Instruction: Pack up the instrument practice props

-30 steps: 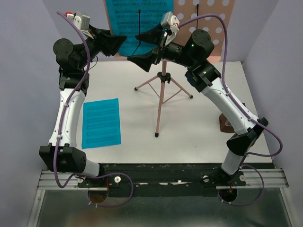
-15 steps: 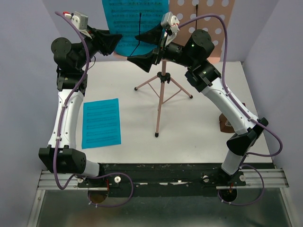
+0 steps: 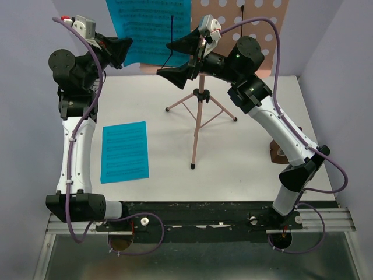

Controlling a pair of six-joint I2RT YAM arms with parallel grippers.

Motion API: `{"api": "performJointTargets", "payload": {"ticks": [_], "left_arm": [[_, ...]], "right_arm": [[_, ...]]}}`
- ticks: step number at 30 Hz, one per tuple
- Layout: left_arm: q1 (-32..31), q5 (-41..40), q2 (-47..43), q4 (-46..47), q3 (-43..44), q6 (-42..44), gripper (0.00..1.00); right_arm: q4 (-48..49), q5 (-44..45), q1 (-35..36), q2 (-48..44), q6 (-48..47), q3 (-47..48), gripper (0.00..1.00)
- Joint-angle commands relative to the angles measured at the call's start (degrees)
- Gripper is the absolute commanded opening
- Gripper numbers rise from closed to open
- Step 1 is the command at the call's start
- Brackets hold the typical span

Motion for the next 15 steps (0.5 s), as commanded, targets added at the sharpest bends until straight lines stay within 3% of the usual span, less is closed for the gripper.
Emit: {"api": "performJointTargets", "payload": {"ticks": [1, 6, 10, 15], "left_arm": [[2.6, -1.8, -3.1, -1.7, 0.4, 1.6, 0.13], [7.9, -3.4, -6.5, -2.9, 0.0, 0.5, 0.01], [11.5, -7.3, -9.9, -5.8, -0.2, 4.0, 0.00], [14.4, -14.8, -14.4, -9.7, -0.4, 8.4, 0.00]], "right_arm": [[3.3, -3.0, 0.9, -0.7, 0.4, 0.5, 1.00], [1.5, -0.8, 0.9, -1.2, -0.9, 0.2, 1.00], [-0.7, 3.1, 0.9, -1.9, -5.5, -0.3, 1.00], [-7.4, 15.0, 0.9, -3.0, -10.4, -0.8, 1.00]]}}
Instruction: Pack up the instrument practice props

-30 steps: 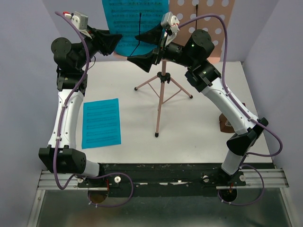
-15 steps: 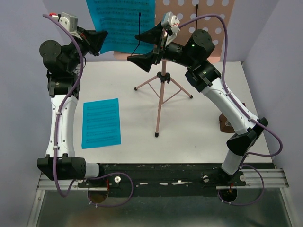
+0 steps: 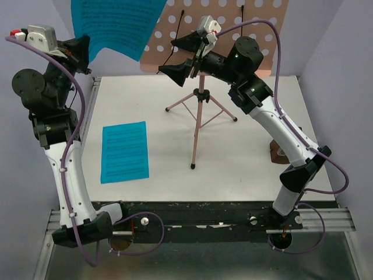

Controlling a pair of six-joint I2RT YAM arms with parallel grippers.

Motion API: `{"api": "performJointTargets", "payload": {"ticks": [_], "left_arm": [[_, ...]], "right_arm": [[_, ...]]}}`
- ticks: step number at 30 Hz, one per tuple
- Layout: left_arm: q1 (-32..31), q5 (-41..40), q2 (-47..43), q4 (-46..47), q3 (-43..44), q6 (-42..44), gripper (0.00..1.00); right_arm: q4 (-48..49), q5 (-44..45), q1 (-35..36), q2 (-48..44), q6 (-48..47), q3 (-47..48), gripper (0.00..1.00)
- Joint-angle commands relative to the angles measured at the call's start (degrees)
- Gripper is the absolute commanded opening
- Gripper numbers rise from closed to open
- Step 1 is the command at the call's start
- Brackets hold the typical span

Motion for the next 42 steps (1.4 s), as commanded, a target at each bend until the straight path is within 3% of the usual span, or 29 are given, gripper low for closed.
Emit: {"api": "performJointTargets", "payload": {"ticks": [1, 8, 12, 16, 19, 23, 29, 33, 37, 42], "left_arm": [[3.1, -9.2, -5.0, -4.5, -0.2, 4.6, 0.00], [10.0, -14.0, -7.5, -5.6, 2.0, 5.4, 0.00], [10.7, -19.8, -9.2, -9.7, -0.5, 11.2, 0.00], [10.6, -24.0, -10.9, -20.9, -5.9, 18.8, 0.00], [10.7, -22.7, -12.4, -31.7, -12.9, 23.3, 0.00], [10.7, -20.7, -13.7, -42.1, -22.5, 23.4, 0.00], [9.9, -10.8, -11.2, -48.0, -32.1, 31.2, 0.00], [9.7, 1.1, -4.0, -54.4, -29.5, 30.2, 0.00], [9.2, 19.7, 2.6, -56.7, -26.0, 25.6, 0.00], [8.4, 31.0, 5.4, -55.3, -19.3, 17.7, 0.00]], "right_arm": [[-4.9, 9.3, 0.8, -3.0, -5.9, -1.0, 1.00], [-6.7, 8.7, 0.8, -6.7, -7.0, -4.8, 1.00], [-9.0, 8.0, 0.8, -10.5, -10.0, -7.9, 1.00], [-10.7, 3.3, 0.8, -17.8, -16.1, -15.5, 1.00], [-13.9, -1.4, 0.8, -25.5, -24.9, -23.6, 1.00], [-17.0, 7.1, 0.7, -34.4, -27.4, -33.7, 1.00], [-19.4, 12.7, 0.8, -45.2, -28.6, -47.6, 1.00], [-20.9, 18.5, 0.7, -50.8, -28.1, -56.9, 1.00], [-19.6, 23.8, 0.5, -53.3, -29.4, -67.7, 1.00], [-19.5, 27.1, -0.2, -51.6, -22.7, -72.1, 1.00]]}}
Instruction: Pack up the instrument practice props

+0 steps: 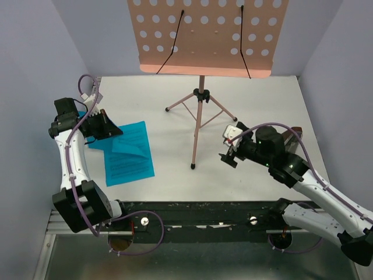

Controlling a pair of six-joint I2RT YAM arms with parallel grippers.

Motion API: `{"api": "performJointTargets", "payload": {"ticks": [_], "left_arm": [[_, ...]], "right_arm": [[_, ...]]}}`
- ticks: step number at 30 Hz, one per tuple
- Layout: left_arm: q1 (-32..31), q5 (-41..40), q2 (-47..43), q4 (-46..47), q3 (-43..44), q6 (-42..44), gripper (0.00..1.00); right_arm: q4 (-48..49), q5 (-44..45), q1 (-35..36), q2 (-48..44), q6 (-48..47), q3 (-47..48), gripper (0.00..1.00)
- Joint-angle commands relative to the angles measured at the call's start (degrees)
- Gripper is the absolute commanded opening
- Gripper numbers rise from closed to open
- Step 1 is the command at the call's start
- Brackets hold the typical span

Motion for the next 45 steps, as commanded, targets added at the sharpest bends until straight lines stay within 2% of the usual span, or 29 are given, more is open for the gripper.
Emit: {"api": "performJointTargets", "payload": {"ticks": [1, 3, 6, 9, 12, 16, 21, 25, 32, 37, 41, 45], "left_arm": [[-0.7, 15.9, -0.5, 0.5, 8.4, -9.4, 0.00], [-0.6, 15.6, -2.1, 3.0, 11.1, -12.5, 0.00], [-0.7, 20.1, -3.6, 7.4, 11.2, -17.4, 0.00], [-0.8, 19.2, -2.7, 2.0, 10.1, -16.0, 0.00], [-0.5, 12.4, -1.2, -5.0, 7.4, -12.1, 0.00], [-0.5, 2.8, 0.7, -7.3, 3.0, -8.6, 0.00], [0.4, -6.2, 11.4, -12.7, 3.2, -1.8, 0.00], [1.7, -10.9, 15.4, -12.5, 2.9, -2.9, 0.00], [2.7, -25.6, 15.6, -9.2, -1.7, -8.9, 0.00], [2.6, -25.9, 16.3, -6.2, -5.1, -11.8, 0.00], [2.8, -27.2, 19.0, -5.9, -3.5, -12.3, 0.00], [2.7, -22.9, 18.9, -4.7, -1.7, -13.2, 0.00]], "right_arm": [[0.3, 5.3, -0.7, 0.7, 4.9, -2.0, 1.00], [1.5, 4.8, -1.0, 0.8, 3.6, -2.9, 1.00], [1.4, 4.9, -1.1, 2.2, 2.8, -2.3, 1.00], [1.1, 4.8, -1.2, 3.9, 3.7, -1.3, 1.00], [1.3, 4.7, -1.3, 4.5, 4.1, -1.1, 1.00], [1.6, 4.6, -1.5, 4.9, 4.6, -1.3, 1.00], [2.8, 5.0, -1.8, 5.2, 5.1, -1.9, 1.00], [2.8, 5.0, -2.1, 5.1, 4.9, -2.1, 1.00], [3.3, 5.0, -2.6, 5.5, 5.2, -2.5, 1.00], [3.6, 4.8, -2.7, 6.3, 5.0, -2.3, 1.00], [3.6, 4.7, -2.8, 6.5, 4.9, -2.4, 1.00], [3.2, 4.7, -3.0, 6.6, 4.9, -2.4, 1.00]]}}
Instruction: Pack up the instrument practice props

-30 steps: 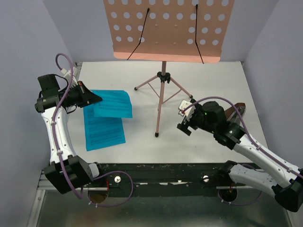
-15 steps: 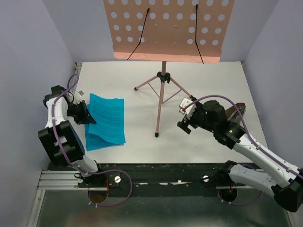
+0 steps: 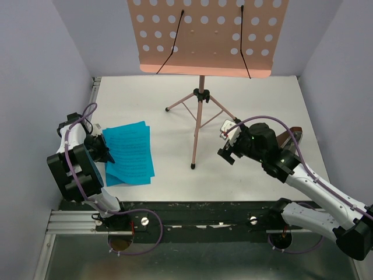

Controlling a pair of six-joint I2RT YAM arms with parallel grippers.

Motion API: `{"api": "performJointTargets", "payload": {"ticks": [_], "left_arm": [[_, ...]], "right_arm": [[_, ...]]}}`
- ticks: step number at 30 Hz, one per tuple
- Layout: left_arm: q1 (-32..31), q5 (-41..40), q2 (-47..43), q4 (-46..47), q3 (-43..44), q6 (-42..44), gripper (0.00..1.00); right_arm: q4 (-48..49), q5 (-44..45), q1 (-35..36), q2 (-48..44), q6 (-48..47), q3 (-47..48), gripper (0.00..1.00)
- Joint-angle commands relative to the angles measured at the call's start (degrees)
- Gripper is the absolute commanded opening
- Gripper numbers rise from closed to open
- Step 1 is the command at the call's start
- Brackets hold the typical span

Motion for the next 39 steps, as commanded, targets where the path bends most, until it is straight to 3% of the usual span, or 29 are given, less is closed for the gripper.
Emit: {"api": "performJointTargets", "payload": {"ticks": [1, 10, 18, 30, 39], "left_arm": [[0.4, 3.5, 0.3, 2.5, 2.5, -3.1, 0.00], [0.6, 10.2, 3.6, 4.0, 1.8, -5.6, 0.00], [0.6, 10.5, 6.0, 3.9, 3.0, -6.3, 0.00], [1.4, -3.0, 2.8, 3.2, 0.1, -8.0, 0.00], [1.9, -5.8, 3.4, 2.9, 0.3, -8.5, 0.00]], "right_arm": [[0.6, 0.8, -0.4, 0.5, 0.4, 0.2, 1.00], [-0.8, 0.1, -0.6, 1.9, -0.2, 1.9, 1.00], [-2.1, -0.1, -0.7, 2.6, -0.2, 2.8, 1.00], [-2.5, -0.7, -0.7, 4.8, -0.5, 4.7, 1.00], [-2.9, -0.8, -0.7, 4.7, -0.5, 4.8, 1.00]]}}
